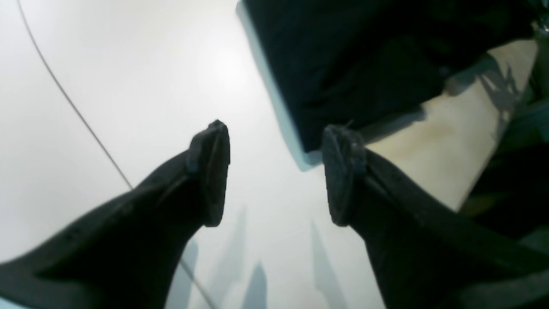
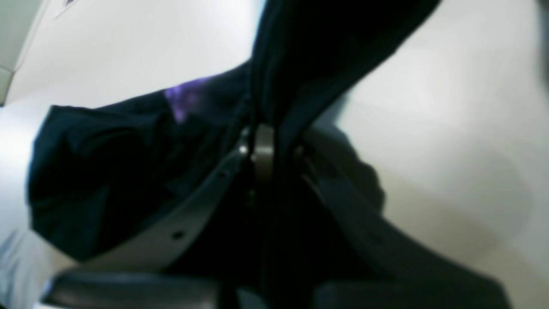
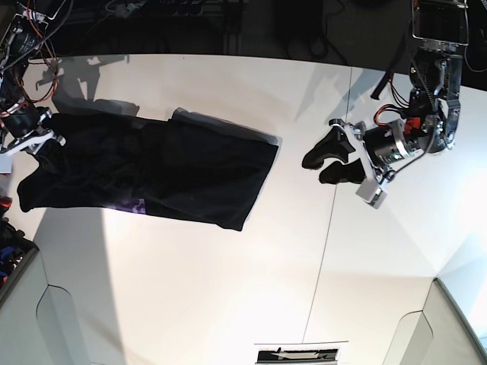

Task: Layout the t-shirt on the table in an organized manner, then fold the t-shirt properly
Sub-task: 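Lay the folded end down, release, and lift the left gripper clear, then grasp the folded bundle edges with both grippers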

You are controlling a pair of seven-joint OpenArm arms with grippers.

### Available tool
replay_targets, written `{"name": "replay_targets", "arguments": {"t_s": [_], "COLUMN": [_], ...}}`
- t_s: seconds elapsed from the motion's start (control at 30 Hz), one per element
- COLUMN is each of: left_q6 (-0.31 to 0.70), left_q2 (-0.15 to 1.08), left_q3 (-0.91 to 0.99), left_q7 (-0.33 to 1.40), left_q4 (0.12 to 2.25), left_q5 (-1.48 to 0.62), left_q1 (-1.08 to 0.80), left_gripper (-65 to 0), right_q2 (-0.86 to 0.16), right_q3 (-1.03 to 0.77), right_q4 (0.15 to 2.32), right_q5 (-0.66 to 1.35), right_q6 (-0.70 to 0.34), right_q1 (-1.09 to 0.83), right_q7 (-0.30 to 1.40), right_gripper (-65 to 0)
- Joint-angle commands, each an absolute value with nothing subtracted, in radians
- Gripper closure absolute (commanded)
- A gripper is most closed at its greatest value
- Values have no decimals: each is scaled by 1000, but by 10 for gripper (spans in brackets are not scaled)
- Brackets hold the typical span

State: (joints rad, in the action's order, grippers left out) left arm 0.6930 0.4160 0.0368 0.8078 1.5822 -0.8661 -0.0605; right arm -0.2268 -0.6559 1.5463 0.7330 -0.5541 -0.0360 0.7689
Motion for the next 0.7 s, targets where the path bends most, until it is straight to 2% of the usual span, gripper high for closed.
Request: {"name": "replay_targets", "arguments": {"t_s": [0.0,0.2,0.4,0.57,0.67], "left_q6": [698,698,698,698,698], "left_q2": [414,351,329,327,327], "left_q3": [44,19,-105,-136,-136], "left_q7": [766,733,657,602,602], "left_q4": [1571,1438,1356,1352,1352], "left_q5": [-876,-805,-656,-559,-551], "left_q1": [-44,10,78,114,128], "left_gripper": [-369,-369,-356,-157,-66], "right_q2": [-242,-218,-186,-185,-185], "right_q3": [-661,-661,-661,-660,-660], "right_q4": [1565,1582,1596,1598,1598], "right_q5": [767,795,797,797,797], "right_q6": [-562,-564,-566,-566,-566], "right_q1": [-23,-22,-22,-23,-22], "right_q7": [749,760,760,762,764], "right_gripper": [0,0,0,0,0]}}
